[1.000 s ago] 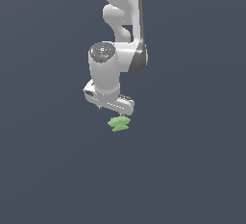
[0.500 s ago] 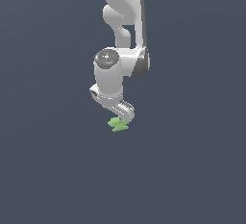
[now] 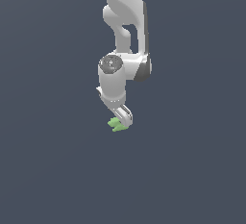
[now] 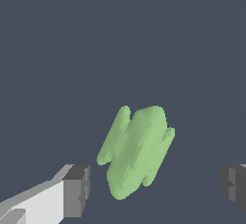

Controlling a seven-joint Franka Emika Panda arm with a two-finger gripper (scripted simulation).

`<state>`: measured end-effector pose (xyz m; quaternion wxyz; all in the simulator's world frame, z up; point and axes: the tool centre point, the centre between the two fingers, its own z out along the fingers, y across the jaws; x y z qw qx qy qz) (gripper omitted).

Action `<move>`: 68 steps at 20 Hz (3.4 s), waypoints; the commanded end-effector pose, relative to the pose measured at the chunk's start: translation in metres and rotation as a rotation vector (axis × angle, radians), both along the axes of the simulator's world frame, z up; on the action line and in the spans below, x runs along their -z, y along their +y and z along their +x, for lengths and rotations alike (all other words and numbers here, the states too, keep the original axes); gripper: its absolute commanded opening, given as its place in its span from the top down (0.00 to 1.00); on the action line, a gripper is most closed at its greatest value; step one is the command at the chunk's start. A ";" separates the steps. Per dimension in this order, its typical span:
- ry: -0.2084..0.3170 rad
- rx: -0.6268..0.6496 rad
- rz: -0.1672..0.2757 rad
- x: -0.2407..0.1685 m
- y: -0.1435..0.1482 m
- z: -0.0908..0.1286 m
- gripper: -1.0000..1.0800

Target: Pick up the object and move it to a goal position.

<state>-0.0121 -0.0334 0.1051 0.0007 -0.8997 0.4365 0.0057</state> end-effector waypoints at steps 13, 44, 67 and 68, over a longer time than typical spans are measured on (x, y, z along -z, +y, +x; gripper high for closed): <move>-0.006 0.348 -0.006 0.026 0.011 -0.005 0.04; -0.008 0.445 -0.008 0.083 0.013 -0.007 0.04; -0.009 0.445 -0.009 0.050 -0.004 0.015 1.00; -0.009 0.445 -0.009 0.045 -0.007 0.019 1.00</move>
